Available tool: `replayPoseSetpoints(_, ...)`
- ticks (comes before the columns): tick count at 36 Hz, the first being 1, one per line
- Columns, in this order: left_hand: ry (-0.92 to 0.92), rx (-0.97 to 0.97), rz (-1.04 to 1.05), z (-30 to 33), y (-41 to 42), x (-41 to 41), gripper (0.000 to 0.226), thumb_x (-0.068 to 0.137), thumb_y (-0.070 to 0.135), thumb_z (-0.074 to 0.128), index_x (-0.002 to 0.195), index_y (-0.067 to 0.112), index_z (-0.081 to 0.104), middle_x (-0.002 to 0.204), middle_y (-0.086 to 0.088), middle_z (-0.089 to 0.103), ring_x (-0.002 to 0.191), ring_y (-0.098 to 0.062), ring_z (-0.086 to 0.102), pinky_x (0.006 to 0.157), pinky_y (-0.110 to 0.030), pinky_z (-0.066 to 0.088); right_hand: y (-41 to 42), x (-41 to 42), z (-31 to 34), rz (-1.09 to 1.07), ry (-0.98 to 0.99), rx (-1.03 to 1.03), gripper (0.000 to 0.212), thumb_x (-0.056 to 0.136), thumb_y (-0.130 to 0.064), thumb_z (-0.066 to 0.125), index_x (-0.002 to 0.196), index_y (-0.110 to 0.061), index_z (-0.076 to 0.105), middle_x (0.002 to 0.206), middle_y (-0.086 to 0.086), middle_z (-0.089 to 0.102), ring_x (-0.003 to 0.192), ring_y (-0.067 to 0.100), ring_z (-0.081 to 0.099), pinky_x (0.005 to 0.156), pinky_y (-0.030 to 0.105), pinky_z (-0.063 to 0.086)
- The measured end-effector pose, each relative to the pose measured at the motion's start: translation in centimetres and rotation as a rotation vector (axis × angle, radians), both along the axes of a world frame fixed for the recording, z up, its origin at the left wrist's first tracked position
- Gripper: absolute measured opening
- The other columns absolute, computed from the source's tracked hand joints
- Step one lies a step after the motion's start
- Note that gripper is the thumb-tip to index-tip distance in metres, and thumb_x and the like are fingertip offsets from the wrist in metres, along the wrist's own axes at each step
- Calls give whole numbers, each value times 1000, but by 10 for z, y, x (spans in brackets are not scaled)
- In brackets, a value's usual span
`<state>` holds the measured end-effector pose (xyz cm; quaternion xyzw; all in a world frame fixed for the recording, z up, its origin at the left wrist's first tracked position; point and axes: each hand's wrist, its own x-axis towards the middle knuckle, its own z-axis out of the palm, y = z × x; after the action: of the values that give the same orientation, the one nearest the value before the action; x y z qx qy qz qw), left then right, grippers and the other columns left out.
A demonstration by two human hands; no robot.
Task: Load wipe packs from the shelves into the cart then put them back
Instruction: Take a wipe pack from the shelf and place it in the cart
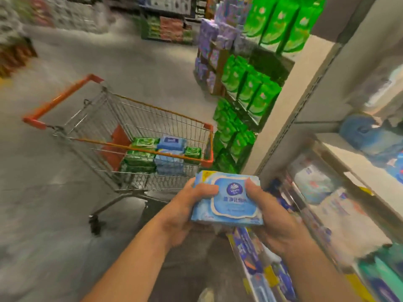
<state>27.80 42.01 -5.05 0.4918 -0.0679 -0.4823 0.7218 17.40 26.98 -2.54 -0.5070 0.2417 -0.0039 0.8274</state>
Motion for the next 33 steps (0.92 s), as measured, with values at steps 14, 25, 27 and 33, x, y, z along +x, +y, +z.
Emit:
replayPoseSetpoints(14, 5, 334, 117, -29, -14, 139, 86, 45, 54, 78, 124, 21, 69, 105, -9, 79, 77, -24, 73, 60, -33, 56, -31, 175, -51, 149, 104, -82, 77, 66, -55, 76, 124, -5, 68, 114, 15, 75, 106, 32, 72, 92, 41, 55)
replayPoseSetpoints(25, -88, 410, 132, -16, -83, 258, 73, 45, 56, 77, 111, 24, 73, 99, -6, 79, 76, -21, 73, 63, -35, 57, -102, 287, -66, 165, 98, 28, 73, 66, -70, 69, 118, -19, 76, 120, 12, 73, 113, 32, 69, 109, 52, 46)
replayPoseSetpoints(27, -82, 420, 145, -22, -90, 272, 83, 42, 59, 76, 116, 23, 72, 103, -7, 79, 80, -24, 73, 65, -36, 58, -111, 302, -71, 191, 111, 39, 73, 61, -64, 82, 116, -18, 77, 121, 12, 73, 115, 33, 68, 112, 56, 42)
replayPoseSetpoints(33, -33, 417, 97, -36, -107, 310, 75, 42, 58, 76, 109, 25, 73, 105, -7, 79, 82, -23, 73, 70, -36, 55, -133, 334, -90, 244, 135, 50, 102, 47, -54, 96, 131, -7, 63, 125, 15, 71, 118, 36, 66, 109, 55, 46)
